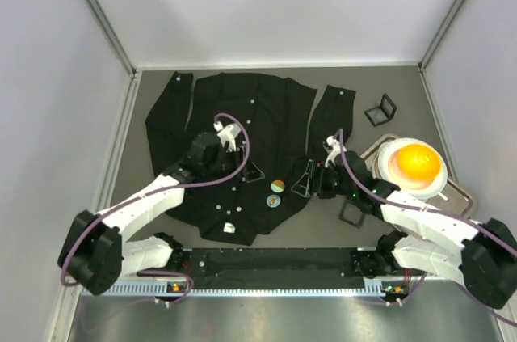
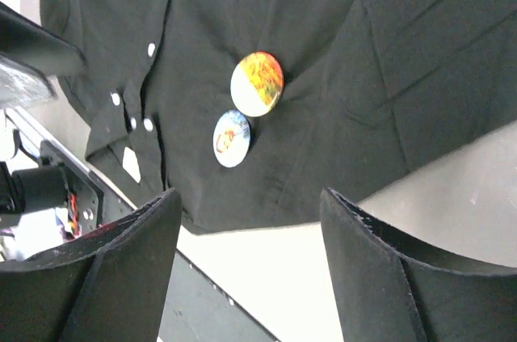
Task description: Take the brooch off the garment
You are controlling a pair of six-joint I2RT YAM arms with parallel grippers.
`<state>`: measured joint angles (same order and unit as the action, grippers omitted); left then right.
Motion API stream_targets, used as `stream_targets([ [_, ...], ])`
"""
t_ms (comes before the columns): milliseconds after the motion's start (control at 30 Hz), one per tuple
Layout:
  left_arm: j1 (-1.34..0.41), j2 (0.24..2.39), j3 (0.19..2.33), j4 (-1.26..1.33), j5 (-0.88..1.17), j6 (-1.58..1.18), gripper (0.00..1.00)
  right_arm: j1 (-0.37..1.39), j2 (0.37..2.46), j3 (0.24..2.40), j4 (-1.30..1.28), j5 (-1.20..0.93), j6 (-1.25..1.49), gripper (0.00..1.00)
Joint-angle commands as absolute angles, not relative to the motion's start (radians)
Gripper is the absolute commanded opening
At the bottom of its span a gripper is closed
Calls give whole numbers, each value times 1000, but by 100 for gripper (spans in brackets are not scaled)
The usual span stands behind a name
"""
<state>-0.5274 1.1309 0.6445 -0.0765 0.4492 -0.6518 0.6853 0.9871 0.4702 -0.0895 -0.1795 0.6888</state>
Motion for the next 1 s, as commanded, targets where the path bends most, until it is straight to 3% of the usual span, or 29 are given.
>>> stream_targets([
  [0,-578,1230,629,83,384,-693,44,693,1083,460,166,-227,813,71],
  [200,-617,1365,626,156,391,-707,39,709,1270,497,222,-270,854,80],
  [433,-664,1453,603,265,371,-745,29,716,1311,393,425,-238,939,54],
  [467,-667,1460,597,274,364,-747,29,715,1324,388,443,-233,940,44],
  [600,-672,1505,591,298,344,-746,26,716,1403,394,489,-236,948,32],
  [967,-672,1603,578,364,313,-770,24,716,1468,429,498,-215,940,31],
])
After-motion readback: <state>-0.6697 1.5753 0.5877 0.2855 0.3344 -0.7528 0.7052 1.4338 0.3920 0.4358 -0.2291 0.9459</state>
